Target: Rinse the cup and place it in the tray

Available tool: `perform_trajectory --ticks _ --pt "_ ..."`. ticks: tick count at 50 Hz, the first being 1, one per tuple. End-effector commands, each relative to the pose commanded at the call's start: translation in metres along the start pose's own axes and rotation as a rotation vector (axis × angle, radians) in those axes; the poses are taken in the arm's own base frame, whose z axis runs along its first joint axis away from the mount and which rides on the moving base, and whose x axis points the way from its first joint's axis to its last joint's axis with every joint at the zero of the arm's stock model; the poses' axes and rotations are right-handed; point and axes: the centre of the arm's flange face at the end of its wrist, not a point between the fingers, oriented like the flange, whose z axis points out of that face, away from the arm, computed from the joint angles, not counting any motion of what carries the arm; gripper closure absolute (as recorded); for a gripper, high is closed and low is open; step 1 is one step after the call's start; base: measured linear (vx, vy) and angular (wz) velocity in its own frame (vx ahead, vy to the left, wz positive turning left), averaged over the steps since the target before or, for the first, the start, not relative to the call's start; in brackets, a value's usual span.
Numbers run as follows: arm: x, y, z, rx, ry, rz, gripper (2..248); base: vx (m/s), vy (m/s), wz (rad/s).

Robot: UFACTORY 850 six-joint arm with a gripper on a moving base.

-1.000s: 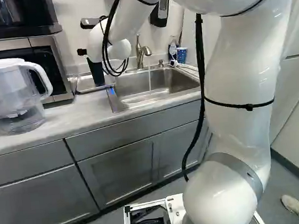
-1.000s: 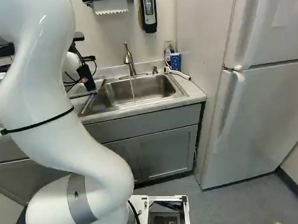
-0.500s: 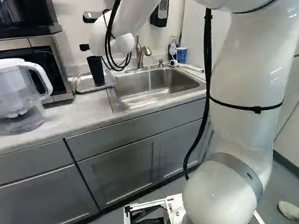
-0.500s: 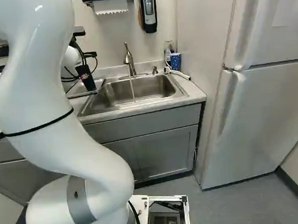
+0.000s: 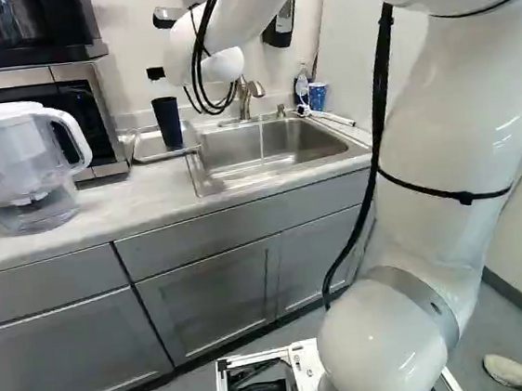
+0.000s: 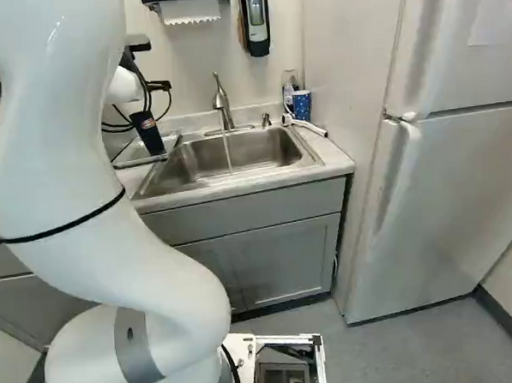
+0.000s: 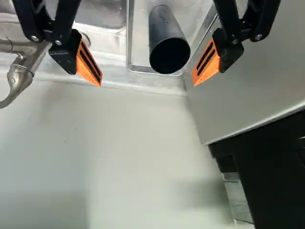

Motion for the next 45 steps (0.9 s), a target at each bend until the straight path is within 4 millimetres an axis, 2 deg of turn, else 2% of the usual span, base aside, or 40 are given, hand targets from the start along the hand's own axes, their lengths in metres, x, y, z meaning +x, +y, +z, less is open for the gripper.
perform_trajectory --ticks 24,45 --pt "0.023 0.029 -0.016 -0.053 0.021 0.007 3 0.0 0.0 0.0" --pt "0.043 0.058 -0.021 -0.104 0.025 0.013 3 0.0 0.0 0.0"
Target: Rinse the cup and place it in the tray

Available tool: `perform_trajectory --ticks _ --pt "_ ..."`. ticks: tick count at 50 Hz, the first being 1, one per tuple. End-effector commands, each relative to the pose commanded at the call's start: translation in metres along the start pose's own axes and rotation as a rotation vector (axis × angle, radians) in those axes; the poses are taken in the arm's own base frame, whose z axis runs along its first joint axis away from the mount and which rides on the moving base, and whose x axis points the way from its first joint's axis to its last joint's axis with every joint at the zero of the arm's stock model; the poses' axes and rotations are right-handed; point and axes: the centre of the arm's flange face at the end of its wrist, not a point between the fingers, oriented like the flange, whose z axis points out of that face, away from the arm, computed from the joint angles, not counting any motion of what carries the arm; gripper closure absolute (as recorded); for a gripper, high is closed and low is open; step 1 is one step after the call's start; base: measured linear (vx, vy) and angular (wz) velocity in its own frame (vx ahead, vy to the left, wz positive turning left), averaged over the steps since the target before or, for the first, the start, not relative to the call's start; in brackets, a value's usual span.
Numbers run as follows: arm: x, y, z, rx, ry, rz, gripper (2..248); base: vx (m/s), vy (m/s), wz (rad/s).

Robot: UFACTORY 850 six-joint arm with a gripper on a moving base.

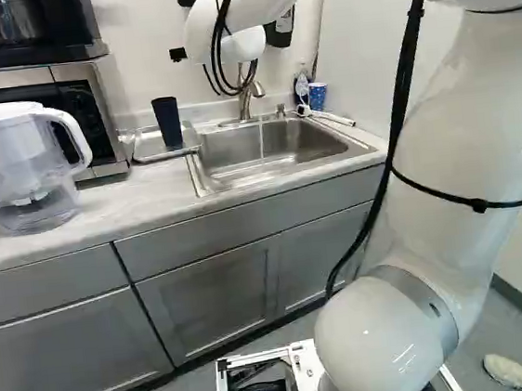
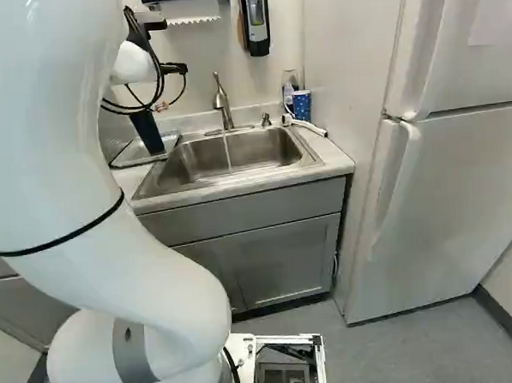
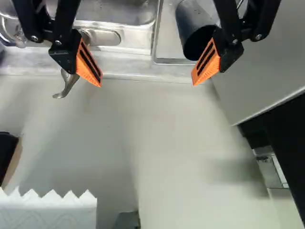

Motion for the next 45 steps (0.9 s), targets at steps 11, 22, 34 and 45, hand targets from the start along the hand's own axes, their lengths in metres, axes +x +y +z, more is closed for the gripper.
perform_trajectory --ticks 11,22,34,45 --pt "0.011 0.013 -0.002 -0.024 0.007 0.003 3 0.0 0.0 0.0" --pt "0.023 0.027 -0.002 -0.047 0.019 0.005 3 0.0 0.0 0.0" --pt "0.036 0.04 0.002 -0.07 0.042 0.007 3 0.0 0.0 0.0" --pt "0.039 0.052 0.008 -0.091 0.042 0.009 3 0.0 0.0 0.0"
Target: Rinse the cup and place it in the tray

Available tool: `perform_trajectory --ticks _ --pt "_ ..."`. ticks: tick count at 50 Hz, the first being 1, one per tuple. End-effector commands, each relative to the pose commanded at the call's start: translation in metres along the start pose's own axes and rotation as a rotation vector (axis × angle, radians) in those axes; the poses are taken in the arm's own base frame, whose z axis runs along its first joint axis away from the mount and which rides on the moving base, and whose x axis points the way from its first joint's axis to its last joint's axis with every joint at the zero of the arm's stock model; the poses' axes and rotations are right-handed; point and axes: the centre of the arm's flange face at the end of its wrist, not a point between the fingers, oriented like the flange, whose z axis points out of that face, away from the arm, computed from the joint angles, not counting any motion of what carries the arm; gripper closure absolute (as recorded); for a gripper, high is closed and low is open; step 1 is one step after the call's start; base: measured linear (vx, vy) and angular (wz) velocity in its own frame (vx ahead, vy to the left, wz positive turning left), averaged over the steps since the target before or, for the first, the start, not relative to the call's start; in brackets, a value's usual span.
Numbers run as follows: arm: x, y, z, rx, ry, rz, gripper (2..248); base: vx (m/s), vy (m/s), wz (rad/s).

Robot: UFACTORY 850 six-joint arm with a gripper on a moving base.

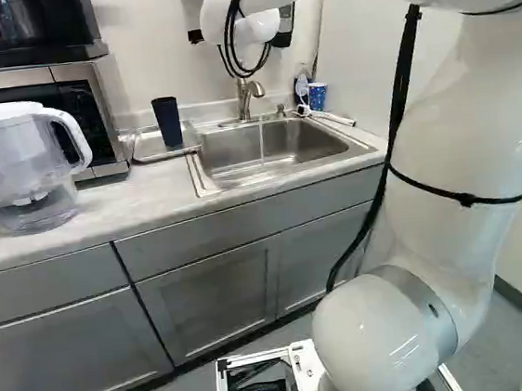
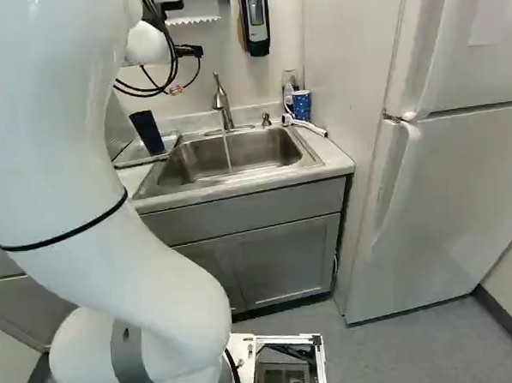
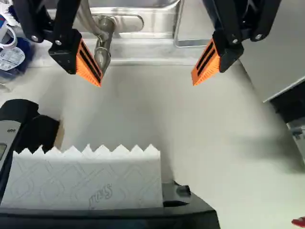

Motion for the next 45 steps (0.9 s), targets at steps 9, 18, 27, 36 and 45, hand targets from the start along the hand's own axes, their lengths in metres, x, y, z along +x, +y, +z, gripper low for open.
perform_trajectory --ticks 9,18,27,36,45 --pt "0.001 0.009 0.008 -0.016 0.001 0.001 3 0.0 0.0 0.0" --pt "0.001 0.016 0.018 -0.026 0.003 0.002 3 0.0 0.0 0.0" --pt "0.0 0.019 0.031 -0.031 -0.008 0.002 3 0.0 0.0 0.0" --pt "-0.002 0.022 0.044 -0.035 -0.025 0.003 3 0.0 0.0 0.0" --pt "-0.003 0.024 0.058 -0.039 -0.041 0.004 3 0.0 0.0 0.0"
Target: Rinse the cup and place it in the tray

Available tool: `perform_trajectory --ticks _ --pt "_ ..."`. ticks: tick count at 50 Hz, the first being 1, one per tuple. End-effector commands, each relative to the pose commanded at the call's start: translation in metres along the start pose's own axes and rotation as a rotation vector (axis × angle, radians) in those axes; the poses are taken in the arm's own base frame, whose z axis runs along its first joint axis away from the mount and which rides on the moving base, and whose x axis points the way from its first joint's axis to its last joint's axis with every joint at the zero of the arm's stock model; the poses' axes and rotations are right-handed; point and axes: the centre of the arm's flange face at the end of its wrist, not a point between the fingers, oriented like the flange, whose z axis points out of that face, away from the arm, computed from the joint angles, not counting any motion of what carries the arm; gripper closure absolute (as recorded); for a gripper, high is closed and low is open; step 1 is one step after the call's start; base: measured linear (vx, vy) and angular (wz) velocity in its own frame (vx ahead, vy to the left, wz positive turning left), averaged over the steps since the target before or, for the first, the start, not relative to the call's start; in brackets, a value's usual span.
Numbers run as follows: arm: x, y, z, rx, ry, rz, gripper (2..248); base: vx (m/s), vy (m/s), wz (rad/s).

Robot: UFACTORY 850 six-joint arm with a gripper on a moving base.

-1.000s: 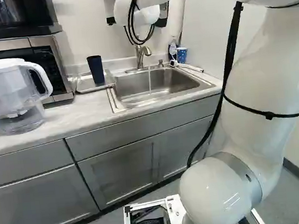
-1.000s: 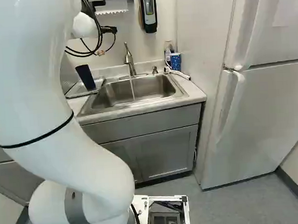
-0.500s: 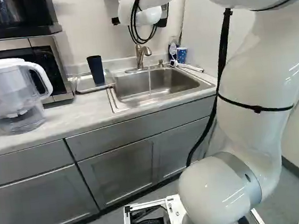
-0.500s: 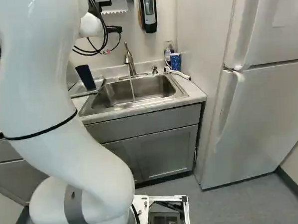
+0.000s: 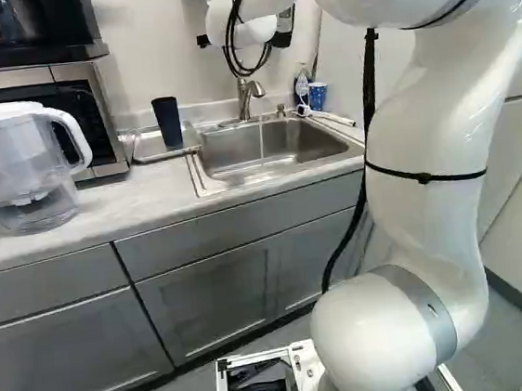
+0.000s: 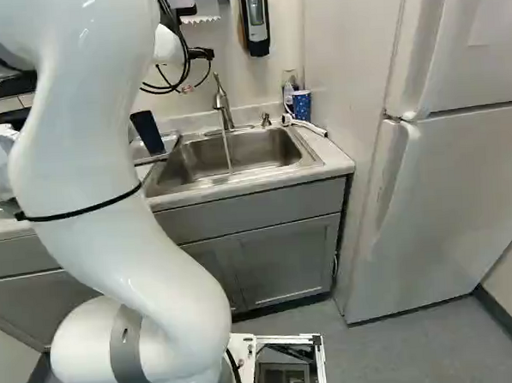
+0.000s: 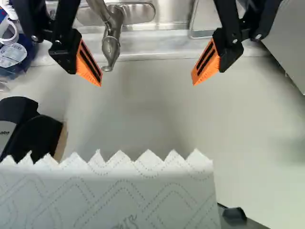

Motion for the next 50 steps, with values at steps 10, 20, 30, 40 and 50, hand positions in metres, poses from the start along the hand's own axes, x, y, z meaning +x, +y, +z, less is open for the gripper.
perform_trajectory --ticks 10,20,30,40,50 --pt "-0.001 0.002 0.016 -0.004 -0.013 0.0 3 0.0 0.0 0.0" --pt "-0.003 0.005 0.031 -0.008 -0.026 0.001 3 0.0 0.0 0.0" --pt "-0.004 0.007 0.046 -0.012 -0.037 0.001 3 0.0 0.0 0.0" --pt "-0.006 0.008 0.056 -0.014 -0.053 0.002 3 0.0 0.0 0.0" --pt "-0.009 0.007 0.061 -0.012 -0.077 0.001 3 0.0 0.0 0.0"
